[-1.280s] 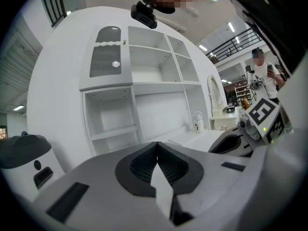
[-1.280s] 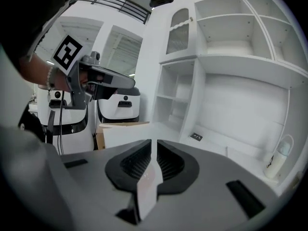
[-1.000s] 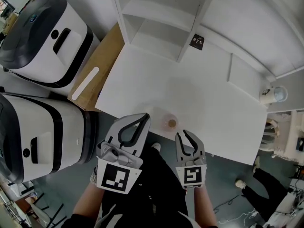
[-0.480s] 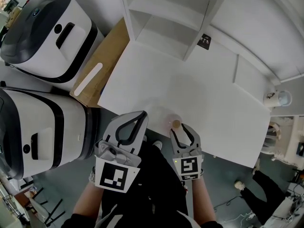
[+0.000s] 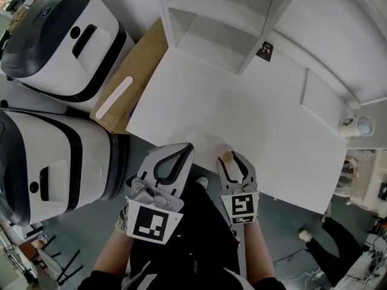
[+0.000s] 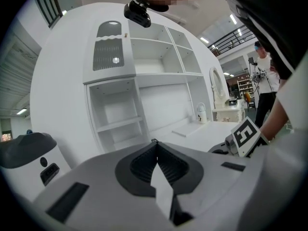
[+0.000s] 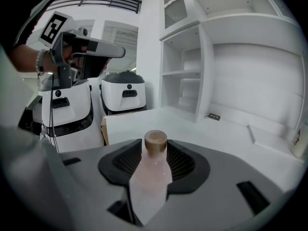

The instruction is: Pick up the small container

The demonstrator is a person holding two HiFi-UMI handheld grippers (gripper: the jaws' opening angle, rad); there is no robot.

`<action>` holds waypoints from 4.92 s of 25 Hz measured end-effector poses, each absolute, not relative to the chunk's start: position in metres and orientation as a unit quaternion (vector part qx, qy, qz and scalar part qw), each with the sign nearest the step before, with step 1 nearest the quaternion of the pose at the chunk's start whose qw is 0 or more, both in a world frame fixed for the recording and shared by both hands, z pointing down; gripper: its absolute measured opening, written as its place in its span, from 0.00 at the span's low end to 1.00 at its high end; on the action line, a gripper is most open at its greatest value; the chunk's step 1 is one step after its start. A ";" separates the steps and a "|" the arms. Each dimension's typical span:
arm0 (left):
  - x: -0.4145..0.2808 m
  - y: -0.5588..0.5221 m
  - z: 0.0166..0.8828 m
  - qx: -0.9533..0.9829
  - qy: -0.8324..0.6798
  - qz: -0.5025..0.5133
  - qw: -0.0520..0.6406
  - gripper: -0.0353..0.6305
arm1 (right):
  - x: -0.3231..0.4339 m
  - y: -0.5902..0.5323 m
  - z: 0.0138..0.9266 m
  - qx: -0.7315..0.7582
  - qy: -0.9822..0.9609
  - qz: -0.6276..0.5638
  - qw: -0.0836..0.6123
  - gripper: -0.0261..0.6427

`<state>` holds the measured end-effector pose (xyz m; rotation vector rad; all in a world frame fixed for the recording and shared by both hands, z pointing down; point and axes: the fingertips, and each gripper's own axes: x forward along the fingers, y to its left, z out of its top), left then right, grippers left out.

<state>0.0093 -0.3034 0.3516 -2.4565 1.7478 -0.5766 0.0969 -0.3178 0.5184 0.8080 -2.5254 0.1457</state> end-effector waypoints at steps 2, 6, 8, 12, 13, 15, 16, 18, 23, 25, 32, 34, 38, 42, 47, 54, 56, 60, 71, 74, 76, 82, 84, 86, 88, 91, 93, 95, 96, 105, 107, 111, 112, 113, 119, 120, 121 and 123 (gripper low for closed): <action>0.011 -0.303 0.357 -0.802 0.566 -0.191 0.036 0.06 | 0.095 -0.319 0.518 0.296 -0.924 0.054 0.238 0.26; 0.014 -0.304 0.372 -0.808 0.557 -0.190 0.026 0.06 | 0.095 -0.323 0.518 0.297 -0.924 0.052 0.236 0.26; 0.019 -0.303 0.381 -0.818 0.544 -0.187 0.021 0.06 | 0.094 -0.323 0.517 0.292 -0.926 0.051 0.233 0.26; 0.031 -0.299 0.407 -0.835 0.519 -0.184 0.003 0.06 | 0.094 -0.321 0.518 0.285 -0.930 0.052 0.227 0.26; 0.034 -0.299 0.414 -0.838 0.512 -0.188 0.000 0.06 | 0.094 -0.321 0.518 0.284 -0.930 0.052 0.228 0.26; 0.041 -0.300 0.425 -0.845 0.497 -0.198 0.000 0.06 | 0.094 -0.322 0.517 0.285 -0.930 0.053 0.225 0.26; 0.043 -0.301 0.431 -0.848 0.490 -0.202 0.000 0.06 | 0.094 -0.322 0.517 0.285 -0.931 0.054 0.222 0.26; 0.048 -0.302 0.441 -0.854 0.476 -0.208 -0.006 0.06 | 0.094 -0.322 0.517 0.286 -0.931 0.055 0.219 0.26; 0.056 -0.301 0.482 -0.868 0.431 -0.247 -0.021 0.24 | 0.094 -0.321 0.518 0.282 -0.931 0.054 0.225 0.26; 0.063 -0.299 0.499 -0.875 0.403 -0.268 -0.016 0.31 | 0.094 -0.322 0.518 0.281 -0.932 0.056 0.221 0.26; 0.084 -0.296 0.542 -0.895 0.315 -0.316 -0.005 0.46 | 0.095 -0.322 0.518 0.280 -0.932 0.062 0.221 0.26; 0.086 -0.299 0.552 -0.895 0.301 -0.329 -0.002 0.49 | 0.095 -0.322 0.518 0.280 -0.933 0.064 0.218 0.26; 0.093 -0.305 0.564 -0.899 0.275 -0.341 0.008 0.53 | 0.094 -0.323 0.518 0.282 -0.933 0.062 0.217 0.26; 0.105 -0.310 0.571 -0.904 0.253 -0.345 0.010 0.57 | 0.095 -0.322 0.519 0.286 -0.932 0.065 0.214 0.26; 0.117 -0.315 0.577 -0.909 0.228 -0.348 0.014 0.59 | 0.095 -0.323 0.518 0.289 -0.930 0.064 0.217 0.26; 0.128 -0.317 0.587 -0.914 0.205 -0.349 0.010 0.60 | 0.095 -0.323 0.517 0.293 -0.930 0.063 0.213 0.26; 0.130 -0.317 0.588 -0.915 0.204 -0.347 0.006 0.60 | 0.096 -0.323 0.517 0.296 -0.929 0.060 0.213 0.26; 0.130 -0.320 0.588 -0.919 0.212 -0.333 0.001 0.60 | 0.095 -0.327 0.518 0.312 -0.925 0.056 0.210 0.26; 0.130 -0.325 0.588 -0.919 0.235 -0.315 -0.002 0.62 | 0.095 -0.332 0.519 0.337 -0.916 0.042 0.215 0.26; 0.130 -0.326 0.588 -0.918 0.240 -0.316 -0.002 0.62 | 0.096 -0.333 0.519 0.340 -0.913 0.040 0.221 0.26; 0.130 -0.326 0.587 -0.917 0.238 -0.320 -0.002 0.62 | 0.096 -0.333 0.518 0.340 -0.914 0.043 0.219 0.26; 0.131 -0.323 0.586 -0.915 0.222 -0.336 0.007 0.62 | 0.098 -0.330 0.516 0.340 -0.912 0.048 0.225 0.26; 0.133 -0.321 0.583 -0.916 0.216 -0.339 0.010 0.62 | 0.100 -0.329 0.513 0.344 -0.912 0.051 0.218 0.26; 0.134 -0.319 0.578 -0.917 0.214 -0.337 0.010 0.62 | 0.101 -0.327 0.508 0.346 -0.912 0.052 0.215 0.26; 0.134 -0.319 0.572 -0.916 0.216 -0.337 0.012 0.62 | 0.101 -0.326 0.502 0.345 -0.912 0.052 0.214 0.26; 0.131 -0.321 0.560 -0.915 0.222 -0.336 0.021 0.62 | 0.100 -0.327 0.491 0.342 -0.916 0.049 0.203 0.26; 0.130 -0.320 0.553 -0.915 0.225 -0.334 0.023 0.62 | 0.098 -0.326 0.483 0.340 -0.918 0.044 0.200 0.26; 0.128 -0.318 0.545 -0.914 0.226 -0.334 0.024 0.62 | 0.096 -0.323 0.475 0.338 -0.920 0.039 0.197 0.26; 0.127 -0.317 0.542 -0.914 0.227 -0.335 0.024 0.62 | 0.095 -0.322 0.471 0.337 -0.920 0.037 0.195 0.26; 0.120 -0.307 0.508 -0.909 0.242 -0.339 0.031 0.62 | 0.088 -0.310 0.437 0.322 -0.929 0.026 0.179 0.26; 0.119 -0.305 0.501 -0.908 0.246 -0.338 0.029 0.62 | 0.087 -0.308 0.429 0.319 -0.931 0.026 0.177 0.26; 0.119 -0.302 0.485 -0.904 0.257 -0.340 0.028 0.62 | 0.087 -0.304 0.413 0.315 -0.933 0.021 0.171 0.26; 0.119 -0.302 0.481 -0.904 0.260 -0.339 0.027 0.62 | 0.087 -0.303 0.409 0.313 -0.934 0.017 0.170 0.26; 0.119 -0.301 0.477 -0.904 0.262 -0.338 0.026 0.62 | 0.086 -0.302 0.404 0.311 -0.935 0.013 0.169 0.26; 0.123 -0.300 0.448 -0.902 0.273 -0.333 0.023 0.62 | 0.089 -0.300 0.375 0.299 -0.941 0.004 0.159 0.26; 0.123 -0.300 0.443 -0.902 0.274 -0.332 0.023 0.62 | 0.090 -0.300 0.370 0.297 -0.942 0.001 0.158 0.26; 0.124 -0.301 0.439 -0.903 0.276 -0.330 0.023 0.62 | 0.090 -0.300 0.366 0.296 -0.942 -0.002 0.157 0.26; 0.125 -0.300 0.431 -0.903 0.278 -0.327 0.023 0.62 | 0.090 -0.299 0.358 0.294 -0.943 -0.008 0.154 0.26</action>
